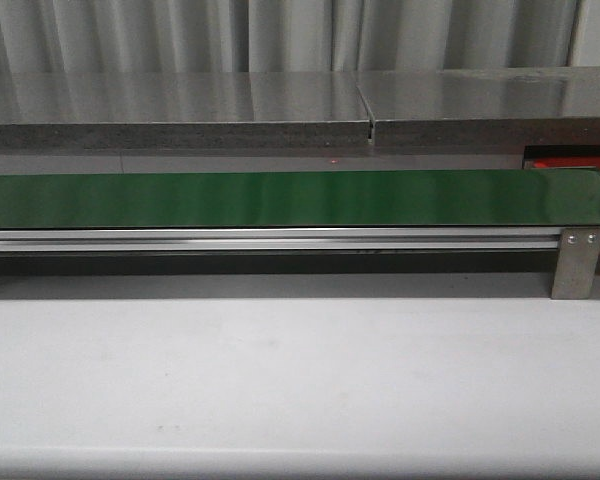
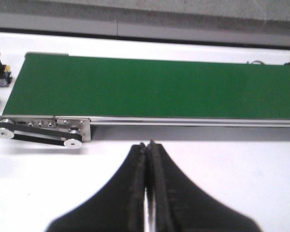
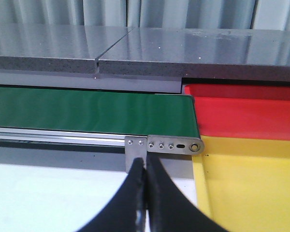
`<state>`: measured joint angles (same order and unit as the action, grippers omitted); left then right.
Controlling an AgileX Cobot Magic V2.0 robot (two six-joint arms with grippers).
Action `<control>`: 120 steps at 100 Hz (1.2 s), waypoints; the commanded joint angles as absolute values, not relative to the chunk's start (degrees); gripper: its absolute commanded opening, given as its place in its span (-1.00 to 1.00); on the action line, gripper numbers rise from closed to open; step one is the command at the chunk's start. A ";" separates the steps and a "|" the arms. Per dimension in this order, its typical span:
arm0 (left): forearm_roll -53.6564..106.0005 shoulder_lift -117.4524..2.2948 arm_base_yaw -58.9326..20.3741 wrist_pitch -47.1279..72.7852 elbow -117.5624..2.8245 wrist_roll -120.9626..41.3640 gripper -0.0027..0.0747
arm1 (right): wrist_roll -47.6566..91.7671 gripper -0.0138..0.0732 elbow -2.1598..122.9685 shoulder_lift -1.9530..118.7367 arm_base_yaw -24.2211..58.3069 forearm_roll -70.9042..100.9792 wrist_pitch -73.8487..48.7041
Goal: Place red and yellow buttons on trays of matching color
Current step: 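Reach the left gripper to a red push-button in the cluster and grasp it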
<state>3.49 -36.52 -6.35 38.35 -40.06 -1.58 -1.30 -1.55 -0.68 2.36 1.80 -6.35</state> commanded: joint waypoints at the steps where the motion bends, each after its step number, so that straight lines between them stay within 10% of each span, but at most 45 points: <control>1: 3.57 -40.81 -6.23 36.48 -43.94 -1.33 -0.98 | -1.30 -0.95 -0.44 -1.64 2.51 1.39 -1.80; 40: 3.96 -52.94 -6.23 36.88 -44.31 -1.33 -0.91 | -1.30 -0.95 -0.44 -1.64 2.51 1.39 -1.80; 74: 5.54 -54.28 -6.23 38.16 -44.31 -1.33 0.88 | -1.30 -0.95 -0.44 -1.64 2.51 1.39 -1.80; 120: 5.91 -60.91 14.76 41.63 -52.58 1.05 0.76 | -1.30 -0.95 -0.44 -1.64 2.51 1.39 -1.80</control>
<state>5.27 -58.75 9.47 43.46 -48.64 0.69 -1.30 -1.55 -0.68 2.36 1.80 -6.35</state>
